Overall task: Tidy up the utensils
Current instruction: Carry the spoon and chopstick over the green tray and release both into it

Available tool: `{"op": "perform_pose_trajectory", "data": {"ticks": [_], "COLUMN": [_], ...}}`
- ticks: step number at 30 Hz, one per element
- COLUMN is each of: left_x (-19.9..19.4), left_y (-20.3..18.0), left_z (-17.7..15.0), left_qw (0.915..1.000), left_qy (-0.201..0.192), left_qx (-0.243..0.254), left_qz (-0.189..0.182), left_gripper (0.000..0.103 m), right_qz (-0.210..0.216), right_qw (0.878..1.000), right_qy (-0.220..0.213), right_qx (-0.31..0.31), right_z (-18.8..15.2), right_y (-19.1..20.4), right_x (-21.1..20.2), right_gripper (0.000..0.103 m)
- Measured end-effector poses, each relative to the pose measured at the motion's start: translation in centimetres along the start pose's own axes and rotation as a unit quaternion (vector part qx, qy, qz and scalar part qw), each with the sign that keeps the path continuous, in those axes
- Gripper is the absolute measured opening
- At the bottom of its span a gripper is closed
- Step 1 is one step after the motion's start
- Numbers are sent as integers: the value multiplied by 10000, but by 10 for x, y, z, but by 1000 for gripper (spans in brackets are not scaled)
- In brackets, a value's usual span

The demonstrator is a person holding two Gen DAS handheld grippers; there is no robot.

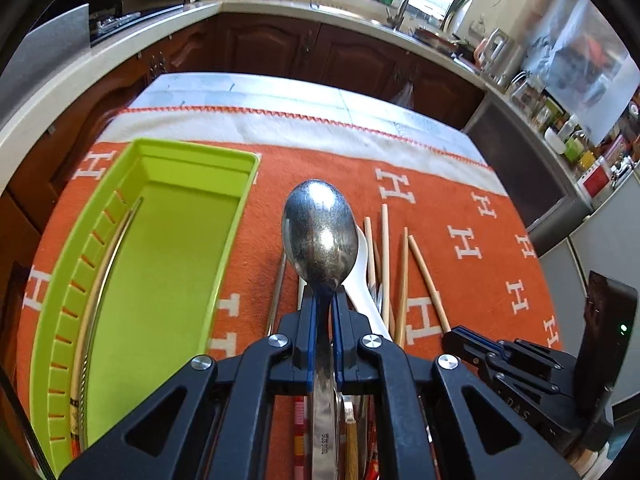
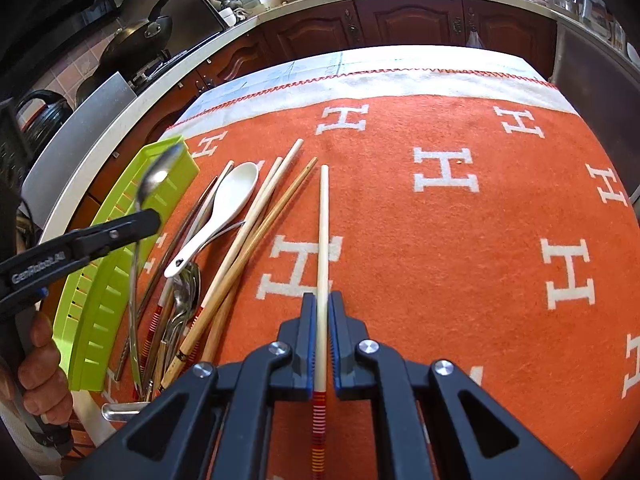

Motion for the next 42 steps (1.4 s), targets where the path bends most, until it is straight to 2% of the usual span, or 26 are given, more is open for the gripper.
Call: {"op": "perform_pose_trajectory", "data": {"ticks": [6, 13, 24, 30, 34, 39, 42], "left_x": [-26, -61, -125, -157, -177, -197, -200], "left_y": [1, 5, 24, 36, 43, 58, 67], "left_z": [-13, -30, -61, -76, -81, -80, -76], "left_qw": [9997, 9983, 9928, 9904, 9899, 9882, 9867], "left_qy": [-183, -556, -1176, -1348, -1410, -1447, -1368], "left_qx": [70, 65, -27, -110, -91, -110, -18], "left_qz": [-126, -170, -237, -287, -64, 490, 876], "left_gripper": [4, 4, 4, 4, 4, 4, 4], "right_qz": [152, 367, 512, 643, 890, 1250, 1605], "right_qw": [9998, 9986, 9959, 9941, 9918, 9884, 9845], "right_qy": [-7, -382, -689, -741, -712, -648, -554], "right_qx": [115, 30, -277, -472, -583, -574, -438], "right_z": [-6, -17, -33, -36, -31, -15, -2], "right_y": [1, 14, 47, 71, 91, 119, 136], "right_x": [-7, -35, -67, -79, -85, -85, -81], "right_gripper": [6, 6, 6, 6, 6, 6, 6]}}
Point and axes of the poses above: each gripper's, at about its wrist camera, not at the fingertips, and x roughly the way its jaws point, y to its left, z to its top, the point moved 1 cm from there along x, roughly the way its jaws point, and after that the axes turned 11 degrees about y, right-handed, at the moved point
